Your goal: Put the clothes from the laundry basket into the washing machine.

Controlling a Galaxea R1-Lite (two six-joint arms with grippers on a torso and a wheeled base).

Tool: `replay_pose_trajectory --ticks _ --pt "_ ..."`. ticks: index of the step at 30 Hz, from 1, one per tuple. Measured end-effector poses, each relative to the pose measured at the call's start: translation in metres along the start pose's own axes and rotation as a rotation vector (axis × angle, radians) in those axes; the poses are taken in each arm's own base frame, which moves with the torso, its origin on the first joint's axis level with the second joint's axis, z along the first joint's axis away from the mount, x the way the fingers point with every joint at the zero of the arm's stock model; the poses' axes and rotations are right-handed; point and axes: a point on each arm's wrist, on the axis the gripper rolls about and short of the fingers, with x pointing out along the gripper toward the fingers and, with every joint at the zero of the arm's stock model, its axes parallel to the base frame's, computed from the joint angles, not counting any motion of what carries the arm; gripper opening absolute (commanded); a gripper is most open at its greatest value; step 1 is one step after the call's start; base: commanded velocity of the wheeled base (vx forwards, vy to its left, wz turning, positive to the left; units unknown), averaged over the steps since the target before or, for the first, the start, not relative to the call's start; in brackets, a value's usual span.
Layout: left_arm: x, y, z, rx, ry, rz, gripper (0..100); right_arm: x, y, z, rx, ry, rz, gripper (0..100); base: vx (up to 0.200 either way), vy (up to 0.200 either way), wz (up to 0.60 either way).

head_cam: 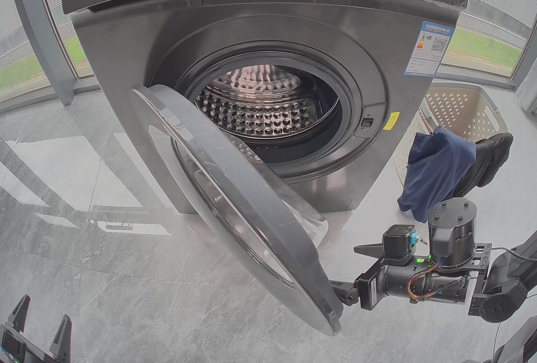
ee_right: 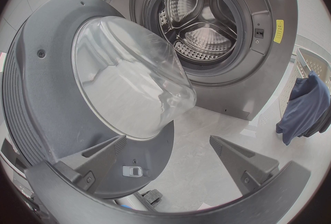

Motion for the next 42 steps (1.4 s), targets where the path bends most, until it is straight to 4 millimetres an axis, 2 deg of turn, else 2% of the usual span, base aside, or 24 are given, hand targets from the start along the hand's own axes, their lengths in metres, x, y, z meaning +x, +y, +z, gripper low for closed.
replay_pose_trajectory --ticks 9,13,19,24,29,33,37,42 --pt "0.0 0.0 0.0 0.0 0.0 0.0 100 0.0 -0.008 -0.001 0.012 0.001 -0.024 100 0.0 0.0 0.0" --pt "0.0 0.0 0.0 0.0 0.001 0.0 100 0.0 -0.002 -0.004 0.002 0.015 0.003 100 0.0 0.0 0.0" --pt "0.0 0.0 0.0 0.0 0.0 0.0 100 -0.002 0.018 -0.009 -0.031 0.009 0.075 100 0.0 0.0 0.0" --pt "0.0 0.0 0.0 0.0 0.001 0.0 100 -0.003 0.018 -0.008 -0.033 -0.032 0.076 100 0.0 0.0 0.0" --pt "0.0 0.0 0.0 0.0 0.0 0.0 100 -0.001 0.002 -0.002 -0.006 -0.06 0.012 100 0.0 0.0 0.0" --pt "0.0 0.0 0.0 0.0 0.0 0.0 100 0.006 -0.018 0.015 0.024 -0.118 -0.058 100 0.0 0.0 0.0" --pt "0.0 0.0 0.0 0.0 0.0 0.0 100 0.019 -0.036 0.029 0.043 -0.158 -0.112 100 0.0 0.0 0.0" --pt "0.0 0.0 0.0 0.0 0.0 0.0 100 0.039 -0.047 0.03 0.057 -0.148 -0.138 100 0.0 0.0 0.0"
